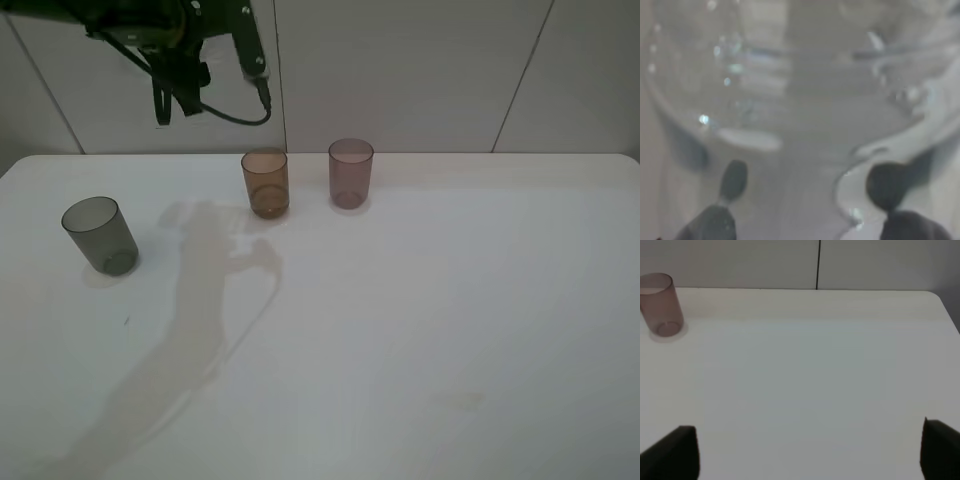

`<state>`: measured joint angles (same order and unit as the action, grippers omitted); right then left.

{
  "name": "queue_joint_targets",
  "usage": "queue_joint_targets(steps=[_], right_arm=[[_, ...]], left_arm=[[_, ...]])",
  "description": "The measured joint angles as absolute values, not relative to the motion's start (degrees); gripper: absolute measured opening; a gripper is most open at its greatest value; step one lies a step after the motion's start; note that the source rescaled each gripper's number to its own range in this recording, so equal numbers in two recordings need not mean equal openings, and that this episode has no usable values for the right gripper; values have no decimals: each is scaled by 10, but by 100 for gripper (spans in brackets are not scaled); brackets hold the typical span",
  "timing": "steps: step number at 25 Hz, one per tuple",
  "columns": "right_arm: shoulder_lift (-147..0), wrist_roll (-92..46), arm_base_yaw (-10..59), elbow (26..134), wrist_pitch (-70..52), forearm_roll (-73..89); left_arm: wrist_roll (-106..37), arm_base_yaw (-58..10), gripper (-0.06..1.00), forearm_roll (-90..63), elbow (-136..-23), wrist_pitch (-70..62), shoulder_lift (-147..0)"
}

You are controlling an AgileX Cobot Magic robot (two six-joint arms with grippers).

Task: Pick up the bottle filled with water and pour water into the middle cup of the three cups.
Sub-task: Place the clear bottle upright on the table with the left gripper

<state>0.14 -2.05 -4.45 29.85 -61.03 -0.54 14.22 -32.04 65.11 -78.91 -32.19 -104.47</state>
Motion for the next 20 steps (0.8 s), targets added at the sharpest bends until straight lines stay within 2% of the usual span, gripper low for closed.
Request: queue_joint_targets(steps=[3, 6, 12, 20], right_arm=[[1, -21, -45, 298, -610, -5], [1, -21, -45, 298, -610, -5], [1, -21, -45, 298, -610, -5], [1, -21, -45, 298, -610, -5]], left_arm=[[269, -343, 1, 529, -789, -323, -1008], [317, -369, 1, 429, -789, -324, -983], [306, -412, 1, 331, -758, -260, -974], [268, -423, 1, 285, -639, -55, -975]])
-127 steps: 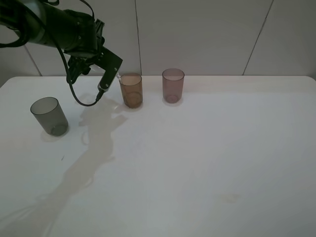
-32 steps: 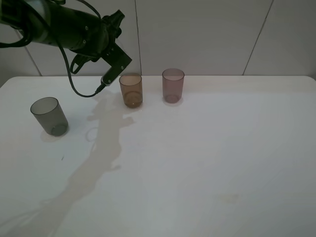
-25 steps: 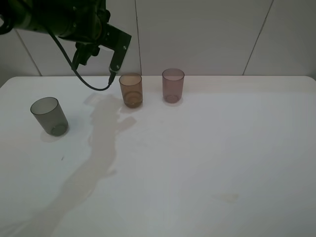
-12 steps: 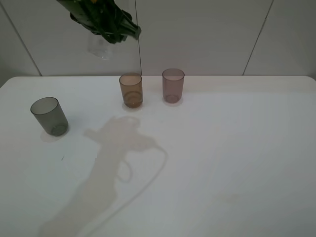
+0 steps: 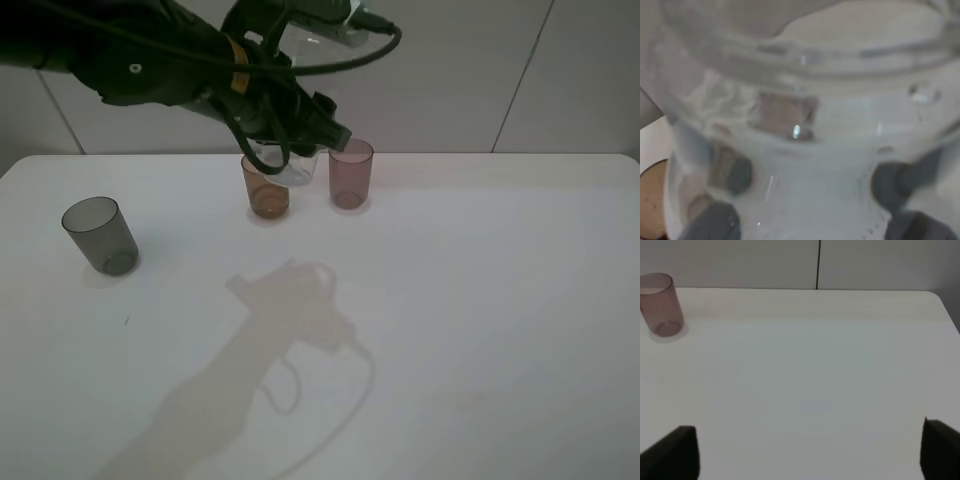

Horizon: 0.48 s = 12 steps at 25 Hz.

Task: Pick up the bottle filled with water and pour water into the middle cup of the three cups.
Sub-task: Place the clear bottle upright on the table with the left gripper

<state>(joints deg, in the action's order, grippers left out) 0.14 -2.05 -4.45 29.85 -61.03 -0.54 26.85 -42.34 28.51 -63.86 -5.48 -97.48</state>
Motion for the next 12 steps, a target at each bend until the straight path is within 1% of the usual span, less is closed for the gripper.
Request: queue_joint_targets(steps=[7, 12], right_arm=[[1, -21, -45, 298, -610, -5], [1, -21, -45, 298, -610, -5]], left_arm=[[177, -409, 1, 282, -527, 199, -1012], [158, -385, 1, 280, -502, 319, -1072]])
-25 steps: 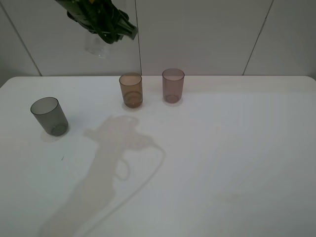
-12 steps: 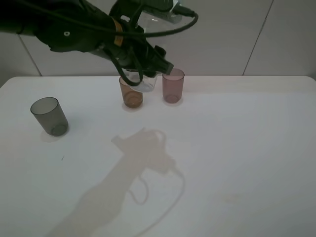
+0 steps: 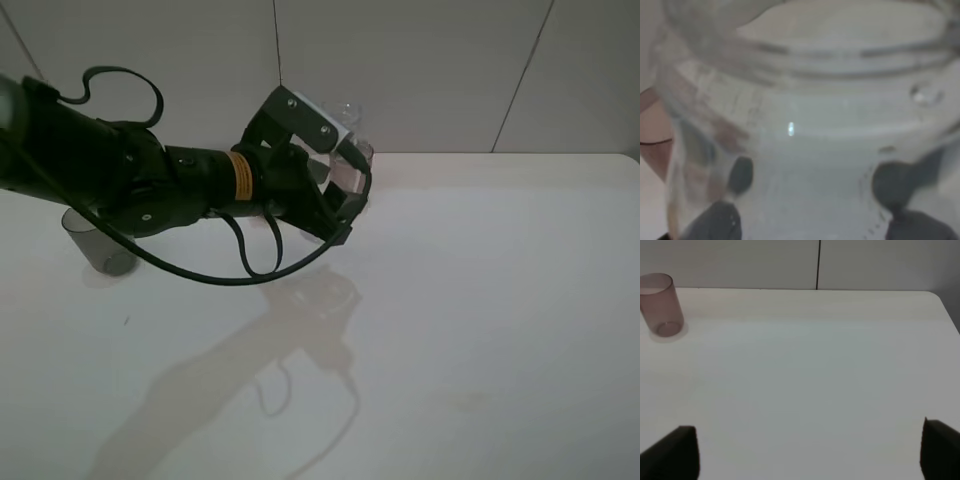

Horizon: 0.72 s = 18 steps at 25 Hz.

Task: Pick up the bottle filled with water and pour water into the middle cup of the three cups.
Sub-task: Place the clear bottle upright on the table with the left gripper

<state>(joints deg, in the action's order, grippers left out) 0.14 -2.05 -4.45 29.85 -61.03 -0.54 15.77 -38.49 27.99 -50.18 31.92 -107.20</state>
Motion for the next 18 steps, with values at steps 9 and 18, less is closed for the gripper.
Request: queue_joint_targets(steps=[9, 18], right_arm=[[1, -21, -45, 298, -610, -5], [1, -21, -45, 298, -610, -5]], left_arm=[[146, -376, 1, 265, -501, 448, -1183], [91, -376, 1, 260, -500, 459, -1230]])
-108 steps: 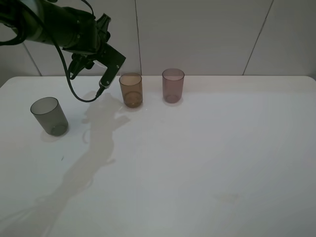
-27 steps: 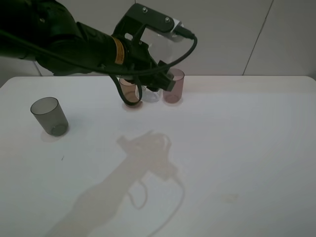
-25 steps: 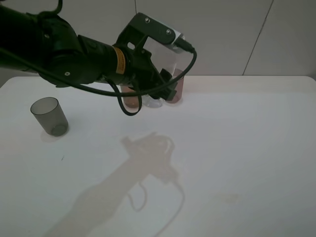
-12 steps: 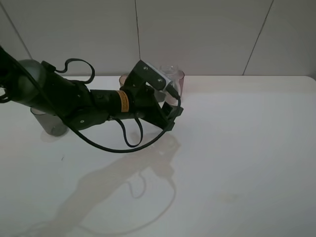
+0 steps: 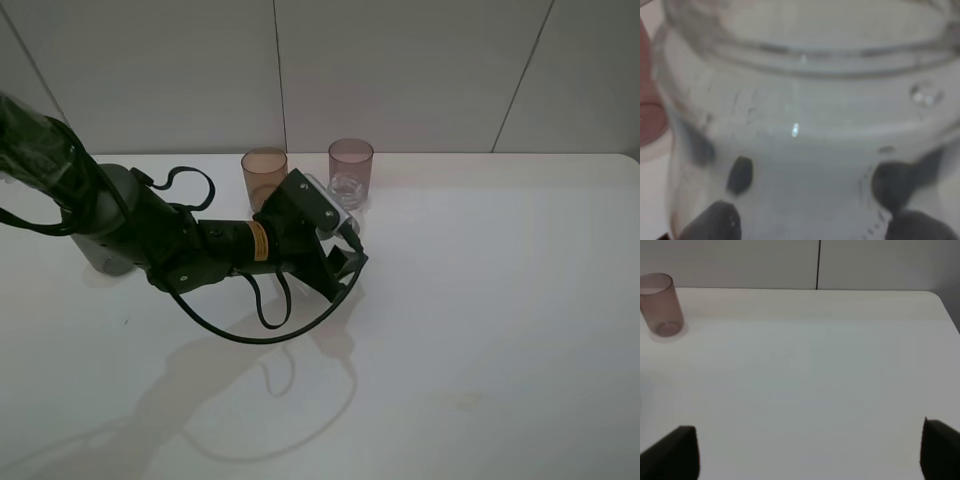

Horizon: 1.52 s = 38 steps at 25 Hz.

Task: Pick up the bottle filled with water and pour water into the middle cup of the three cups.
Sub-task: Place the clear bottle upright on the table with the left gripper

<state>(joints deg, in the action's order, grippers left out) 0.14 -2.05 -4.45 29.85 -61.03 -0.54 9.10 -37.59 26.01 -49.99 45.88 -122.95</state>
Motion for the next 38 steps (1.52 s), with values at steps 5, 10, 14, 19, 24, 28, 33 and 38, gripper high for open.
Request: queue_joint_targets(steps=[5, 10, 14, 19, 24, 28, 33, 38], right_arm=[[1, -21, -45, 298, -610, -5], [1, -21, -45, 298, -610, -5], [1, -21, -45, 298, -610, -5], [1, -21, -45, 298, -610, -5], [1, -21, -45, 298, -610, -5], [1, -21, -45, 298, -610, -5], [1, -21, -45, 298, -610, -5], [1, -21, -45, 298, -610, -5]], left_arm=[[87, -376, 1, 258, -496, 468, -1233], [87, -376, 1, 258, -496, 477, -1235], [87, -376, 58, 258, -495, 490, -1236], [86, -376, 85, 258, -495, 491, -1231], [86, -376, 85, 258, -494, 489, -1190], [86, -376, 86, 256, -494, 473, -1140], [86, -376, 86, 256, -493, 429, -1063], [123, -376, 86, 256, -493, 332, -958]])
